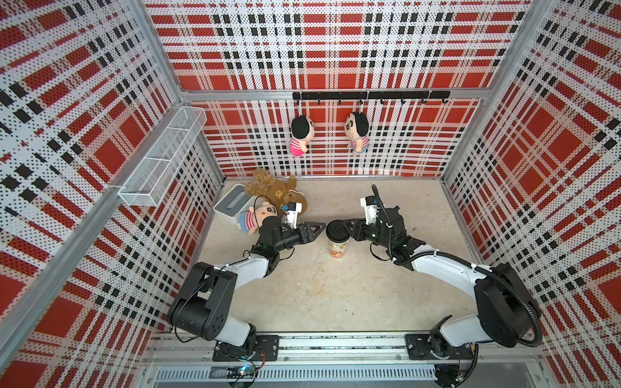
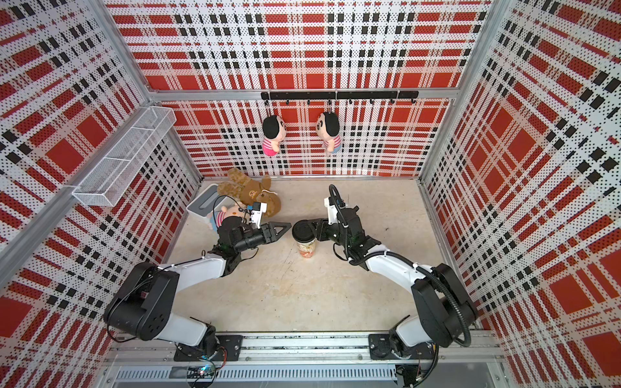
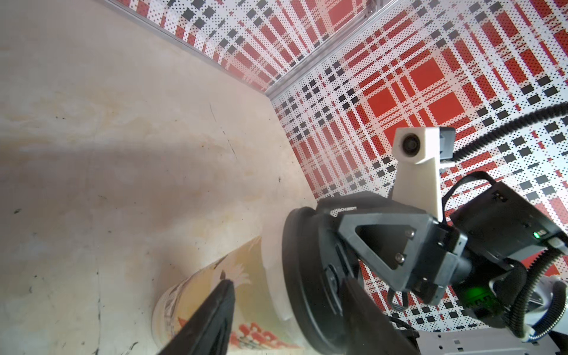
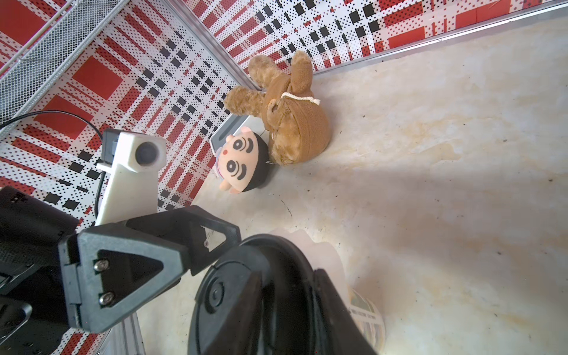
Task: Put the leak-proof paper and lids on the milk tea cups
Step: Secure the cup lid on the cup.
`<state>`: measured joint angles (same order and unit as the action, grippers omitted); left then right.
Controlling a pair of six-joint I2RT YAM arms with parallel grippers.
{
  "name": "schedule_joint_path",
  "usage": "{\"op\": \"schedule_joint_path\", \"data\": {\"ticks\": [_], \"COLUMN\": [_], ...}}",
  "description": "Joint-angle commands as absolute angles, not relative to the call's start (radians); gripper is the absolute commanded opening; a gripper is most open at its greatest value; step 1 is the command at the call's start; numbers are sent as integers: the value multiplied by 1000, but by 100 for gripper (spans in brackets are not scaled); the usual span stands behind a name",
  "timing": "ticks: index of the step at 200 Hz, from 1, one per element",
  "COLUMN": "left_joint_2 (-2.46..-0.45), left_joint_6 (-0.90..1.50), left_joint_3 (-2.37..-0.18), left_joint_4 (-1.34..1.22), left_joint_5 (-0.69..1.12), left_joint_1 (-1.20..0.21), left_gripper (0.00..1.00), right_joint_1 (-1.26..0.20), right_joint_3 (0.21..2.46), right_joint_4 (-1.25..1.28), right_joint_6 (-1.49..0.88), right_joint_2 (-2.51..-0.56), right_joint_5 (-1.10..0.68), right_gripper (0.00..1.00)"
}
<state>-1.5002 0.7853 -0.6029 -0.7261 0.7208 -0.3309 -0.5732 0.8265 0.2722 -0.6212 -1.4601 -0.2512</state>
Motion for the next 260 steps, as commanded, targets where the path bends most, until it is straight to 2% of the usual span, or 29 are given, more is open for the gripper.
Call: {"op": "schedule_joint_path", "data": {"ticks": [1, 93, 124, 148, 171, 205, 260], "left_joint_2": [-1520, -1587, -1598, -1588, -1565, -1535, -1381], "left_joint_6": [775, 757, 698, 643, 599, 632, 583], "left_joint_3": [-611, -577, -546, -506, -465, -386, -532], "left_joint_4": [-769, -760, -604, -439, -333, -379, -276], "left_joint_5": [744, 761, 696, 576, 468, 461, 471], "left_joint_1": [-341, -342, -335, -331, -345, -361, -317], "left_gripper": [59, 54, 49, 45, 45, 45, 48], "right_joint_1": [-577, -586, -587, -587, -587, -587, -587], "right_joint_3": [767, 793, 798, 797, 797, 787, 812], "right_joint_4": [90, 74, 56, 39, 20, 26, 37], "right_joint_6": [-584, -560, -560, -560, -525, -519, -496], "right_joint_2": [-1520, -1535, -1543, -1547, -1549, -1552, -1558], "right_joint_5": [-232, -233, -222, -210, -198, -199, -213], "right_gripper": [30, 29, 28, 27, 27, 26, 26]}}
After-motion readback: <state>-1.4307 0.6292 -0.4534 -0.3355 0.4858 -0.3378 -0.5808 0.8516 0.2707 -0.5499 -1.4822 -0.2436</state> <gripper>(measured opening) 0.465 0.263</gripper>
